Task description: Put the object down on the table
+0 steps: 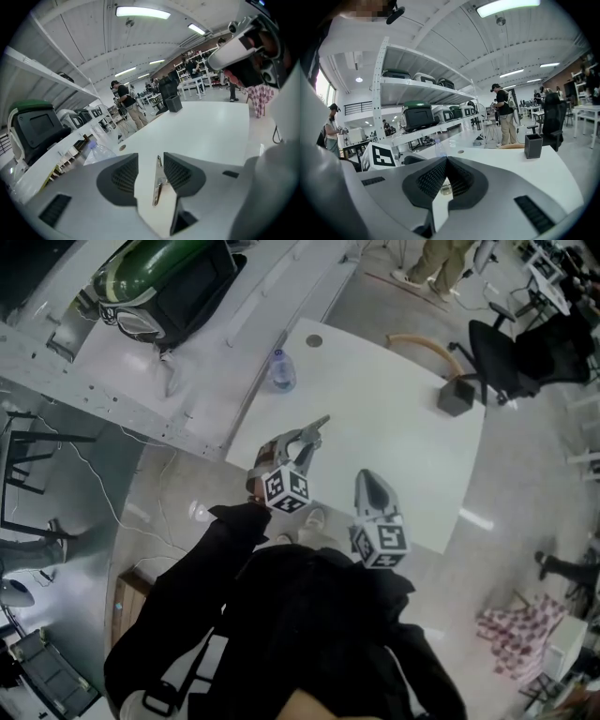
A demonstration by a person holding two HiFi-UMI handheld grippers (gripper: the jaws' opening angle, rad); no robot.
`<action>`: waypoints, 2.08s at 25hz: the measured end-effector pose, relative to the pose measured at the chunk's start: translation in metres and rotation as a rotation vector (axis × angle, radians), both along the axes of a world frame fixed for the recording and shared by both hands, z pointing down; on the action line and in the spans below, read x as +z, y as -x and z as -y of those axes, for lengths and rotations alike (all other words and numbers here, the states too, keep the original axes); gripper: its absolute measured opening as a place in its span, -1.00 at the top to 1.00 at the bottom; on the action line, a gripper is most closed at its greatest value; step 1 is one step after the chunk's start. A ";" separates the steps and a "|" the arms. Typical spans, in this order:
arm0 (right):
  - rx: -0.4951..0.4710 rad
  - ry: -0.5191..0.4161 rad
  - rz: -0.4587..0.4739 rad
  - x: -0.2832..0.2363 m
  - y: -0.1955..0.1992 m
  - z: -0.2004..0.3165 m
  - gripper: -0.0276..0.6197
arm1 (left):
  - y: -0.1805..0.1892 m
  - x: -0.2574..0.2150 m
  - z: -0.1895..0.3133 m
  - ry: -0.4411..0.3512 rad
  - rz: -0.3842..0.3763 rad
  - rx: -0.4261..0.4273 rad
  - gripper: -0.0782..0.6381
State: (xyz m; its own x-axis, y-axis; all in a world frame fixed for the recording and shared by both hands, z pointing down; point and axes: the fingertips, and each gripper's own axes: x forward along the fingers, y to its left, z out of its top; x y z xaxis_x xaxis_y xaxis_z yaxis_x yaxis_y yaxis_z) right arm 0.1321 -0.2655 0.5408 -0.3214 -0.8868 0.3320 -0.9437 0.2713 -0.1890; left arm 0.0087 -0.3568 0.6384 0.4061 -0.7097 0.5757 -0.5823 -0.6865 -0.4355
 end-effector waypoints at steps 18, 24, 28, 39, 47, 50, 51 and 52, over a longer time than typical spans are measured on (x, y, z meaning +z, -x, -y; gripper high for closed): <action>0.016 -0.075 -0.001 -0.041 0.021 -0.020 0.91 | 0.024 -0.108 -0.055 0.065 -0.501 -0.130 0.77; 0.013 -0.099 -0.003 -0.051 0.027 -0.023 0.91 | 0.030 -0.121 -0.068 0.063 -0.578 -0.136 0.78; 0.026 -0.103 0.001 -0.054 0.024 -0.023 0.91 | 0.028 -0.130 -0.075 0.040 -0.615 -0.113 0.78; 0.027 -0.110 -0.020 -0.056 0.022 -0.024 0.91 | 0.023 -0.136 -0.085 0.029 -0.633 -0.080 0.78; 0.034 -0.103 -0.021 -0.054 0.020 -0.023 0.91 | 0.026 -0.135 -0.085 0.024 -0.634 -0.082 0.78; 0.034 -0.099 -0.025 -0.051 0.019 -0.023 0.91 | 0.026 -0.134 -0.085 0.019 -0.630 -0.084 0.78; 0.034 -0.097 -0.020 -0.049 0.018 -0.023 0.91 | 0.026 -0.133 -0.085 0.019 -0.628 -0.084 0.78; 0.032 -0.097 -0.015 -0.048 0.018 -0.023 0.91 | 0.025 -0.133 -0.085 0.019 -0.626 -0.084 0.78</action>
State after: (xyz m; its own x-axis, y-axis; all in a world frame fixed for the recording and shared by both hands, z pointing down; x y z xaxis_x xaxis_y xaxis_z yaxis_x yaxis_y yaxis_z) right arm 0.1137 -0.2428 0.4932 -0.2877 -0.9249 0.2487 -0.9549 0.2568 -0.1493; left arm -0.0166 -0.2723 0.5057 0.6135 -0.7459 0.2592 -0.7751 -0.6316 0.0172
